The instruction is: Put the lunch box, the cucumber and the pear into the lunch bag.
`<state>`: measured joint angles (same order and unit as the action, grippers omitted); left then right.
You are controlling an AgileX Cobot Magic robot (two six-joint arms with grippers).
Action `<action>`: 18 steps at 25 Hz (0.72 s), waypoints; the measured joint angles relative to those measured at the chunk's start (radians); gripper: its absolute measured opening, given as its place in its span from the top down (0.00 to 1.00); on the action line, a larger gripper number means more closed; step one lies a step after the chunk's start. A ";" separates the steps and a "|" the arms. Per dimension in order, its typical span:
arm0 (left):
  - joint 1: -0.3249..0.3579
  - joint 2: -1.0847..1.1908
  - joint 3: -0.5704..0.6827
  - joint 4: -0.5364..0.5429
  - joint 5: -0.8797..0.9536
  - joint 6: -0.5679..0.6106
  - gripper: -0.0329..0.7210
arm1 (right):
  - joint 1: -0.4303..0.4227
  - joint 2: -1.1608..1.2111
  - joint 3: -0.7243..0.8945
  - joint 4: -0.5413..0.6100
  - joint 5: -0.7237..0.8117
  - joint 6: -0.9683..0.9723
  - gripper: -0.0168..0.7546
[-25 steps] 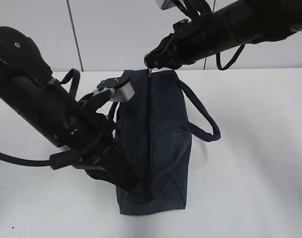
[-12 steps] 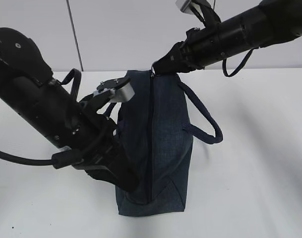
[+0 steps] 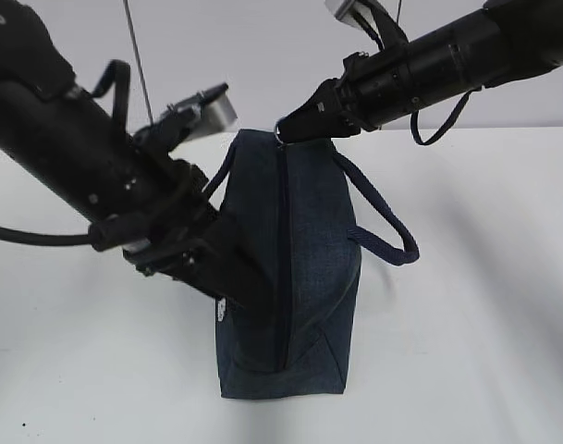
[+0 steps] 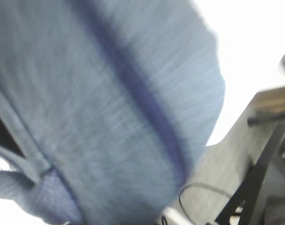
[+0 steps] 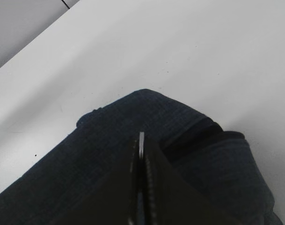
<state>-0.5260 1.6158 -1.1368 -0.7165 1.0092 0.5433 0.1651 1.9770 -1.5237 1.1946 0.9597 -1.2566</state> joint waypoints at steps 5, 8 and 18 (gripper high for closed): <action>0.001 -0.113 -0.007 0.007 -0.100 -0.005 0.38 | 0.000 0.002 -0.037 0.001 0.017 0.009 0.97; 0.001 -0.125 -0.007 -0.001 -0.202 -0.017 0.38 | 0.000 0.002 -0.074 0.004 0.024 0.028 0.97; 0.001 -0.026 -0.007 -0.015 -0.445 -0.041 0.40 | 0.000 0.002 -0.108 -0.012 0.030 0.053 0.97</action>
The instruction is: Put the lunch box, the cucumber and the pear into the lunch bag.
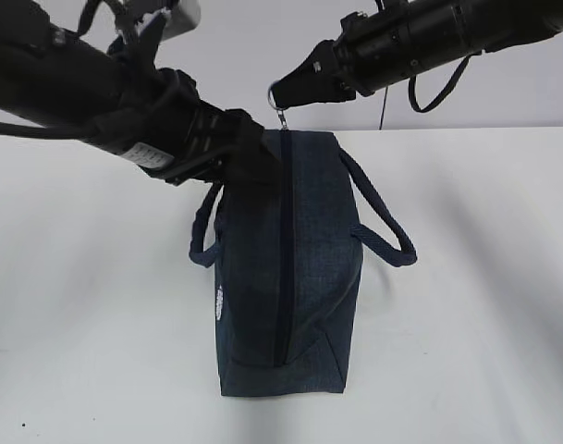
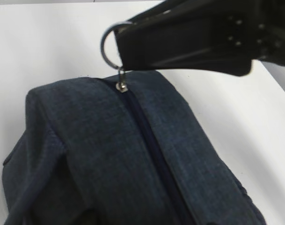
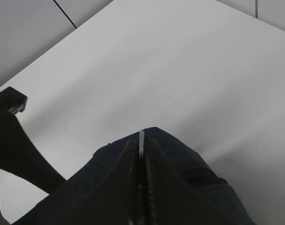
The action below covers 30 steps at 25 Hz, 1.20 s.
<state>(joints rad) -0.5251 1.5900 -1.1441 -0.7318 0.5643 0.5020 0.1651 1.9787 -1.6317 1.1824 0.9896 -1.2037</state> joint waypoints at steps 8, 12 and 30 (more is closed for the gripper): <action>0.000 0.085 -0.040 -0.001 -0.028 -0.003 0.76 | -0.002 0.002 -0.002 -0.006 0.000 0.002 0.97; 0.000 0.086 -0.067 0.021 -0.020 -0.005 0.95 | -0.008 0.004 -0.002 -0.010 -0.006 0.002 0.97; 0.001 0.086 -0.081 0.088 0.015 -0.008 0.97 | -0.085 0.154 -0.104 0.039 0.001 0.039 0.97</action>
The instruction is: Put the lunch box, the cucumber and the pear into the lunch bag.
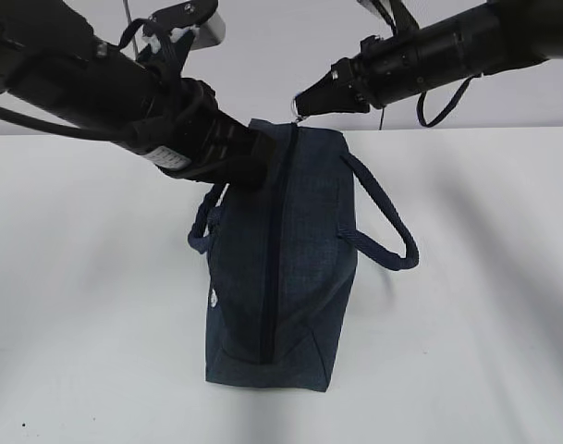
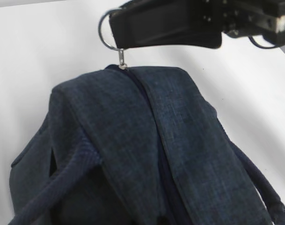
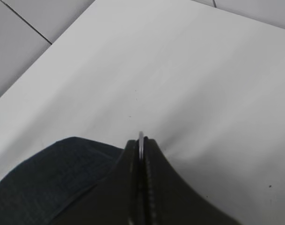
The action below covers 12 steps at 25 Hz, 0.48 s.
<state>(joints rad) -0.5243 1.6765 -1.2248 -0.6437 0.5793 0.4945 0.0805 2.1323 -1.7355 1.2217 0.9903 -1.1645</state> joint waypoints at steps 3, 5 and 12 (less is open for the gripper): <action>0.000 0.000 0.000 0.010 0.007 0.000 0.97 | 0.000 0.008 -0.027 0.016 0.004 0.002 0.97; 0.002 0.000 -0.001 0.012 0.008 0.000 0.98 | 0.000 0.008 -0.042 0.014 0.013 0.002 0.97; 0.003 -0.053 -0.001 0.034 0.013 0.000 0.98 | -0.014 0.030 -0.051 -0.004 0.010 0.014 0.97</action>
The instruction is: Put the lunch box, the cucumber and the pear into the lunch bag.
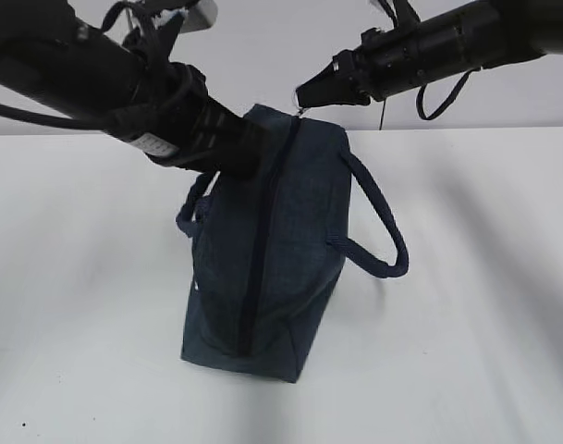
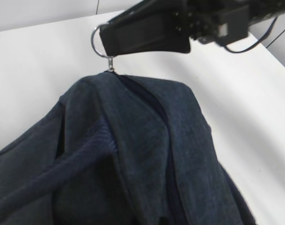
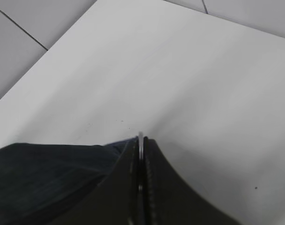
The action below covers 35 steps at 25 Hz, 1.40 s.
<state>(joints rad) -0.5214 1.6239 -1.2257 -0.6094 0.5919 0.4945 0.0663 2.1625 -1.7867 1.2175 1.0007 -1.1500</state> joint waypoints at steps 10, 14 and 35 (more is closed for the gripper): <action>0.000 -0.046 0.002 -0.027 0.015 0.002 0.98 | -0.022 0.072 -0.004 0.009 0.004 0.025 0.97; 0.000 -0.046 0.002 -0.138 0.015 0.081 0.98 | -0.022 0.104 -0.006 0.007 0.007 0.037 0.97; 0.000 0.014 0.007 -0.297 -0.045 0.207 0.98 | -0.028 0.140 -0.058 -0.072 -0.030 0.084 0.77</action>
<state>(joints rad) -0.5214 1.6377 -1.2186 -0.9062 0.5473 0.7013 0.0383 2.3023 -1.8444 1.1451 0.9710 -1.0655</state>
